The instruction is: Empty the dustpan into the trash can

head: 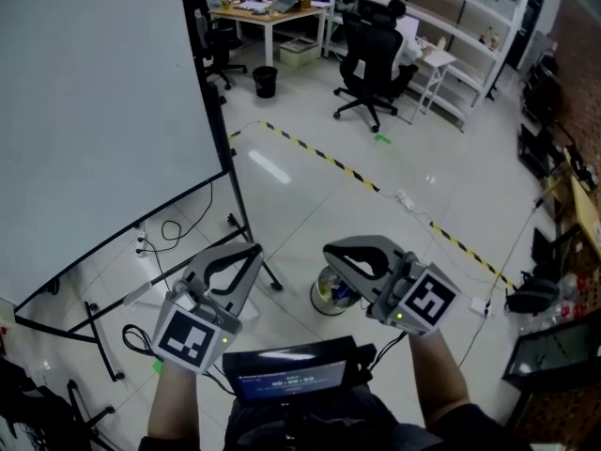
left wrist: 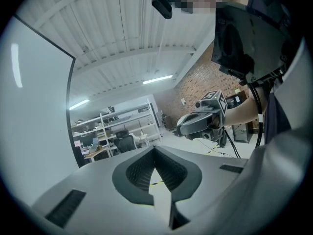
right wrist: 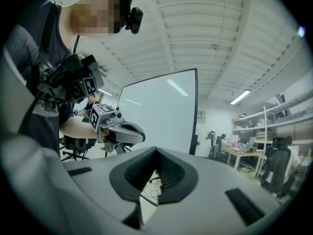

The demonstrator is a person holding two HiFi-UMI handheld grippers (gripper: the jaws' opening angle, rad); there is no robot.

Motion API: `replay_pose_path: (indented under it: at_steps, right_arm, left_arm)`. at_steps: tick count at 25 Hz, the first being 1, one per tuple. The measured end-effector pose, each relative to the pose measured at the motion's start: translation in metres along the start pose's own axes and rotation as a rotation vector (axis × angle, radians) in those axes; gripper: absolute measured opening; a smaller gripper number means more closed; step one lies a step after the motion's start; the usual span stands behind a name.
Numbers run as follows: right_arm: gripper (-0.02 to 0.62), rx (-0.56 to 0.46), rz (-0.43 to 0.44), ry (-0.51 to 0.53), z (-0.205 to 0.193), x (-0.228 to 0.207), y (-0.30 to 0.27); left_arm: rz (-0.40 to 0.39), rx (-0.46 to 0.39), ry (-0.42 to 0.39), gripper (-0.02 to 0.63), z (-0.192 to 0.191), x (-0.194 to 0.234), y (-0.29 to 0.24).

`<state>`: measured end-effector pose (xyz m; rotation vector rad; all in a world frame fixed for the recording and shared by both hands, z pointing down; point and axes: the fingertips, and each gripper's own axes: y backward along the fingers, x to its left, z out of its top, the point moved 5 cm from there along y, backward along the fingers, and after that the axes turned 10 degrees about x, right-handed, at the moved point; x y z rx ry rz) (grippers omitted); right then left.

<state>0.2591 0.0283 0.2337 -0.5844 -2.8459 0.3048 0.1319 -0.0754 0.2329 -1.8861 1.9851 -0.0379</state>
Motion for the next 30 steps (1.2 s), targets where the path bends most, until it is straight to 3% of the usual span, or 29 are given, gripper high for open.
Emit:
replay_pose_path:
  at_steps: [30]
  right_arm:
    - [0.009, 0.010, 0.047, 0.012, -0.0026, 0.0044, -0.0090]
  left_arm:
    - [0.031, 0.028, -0.011, 0.000, -0.0050, 0.0018, 0.0026]
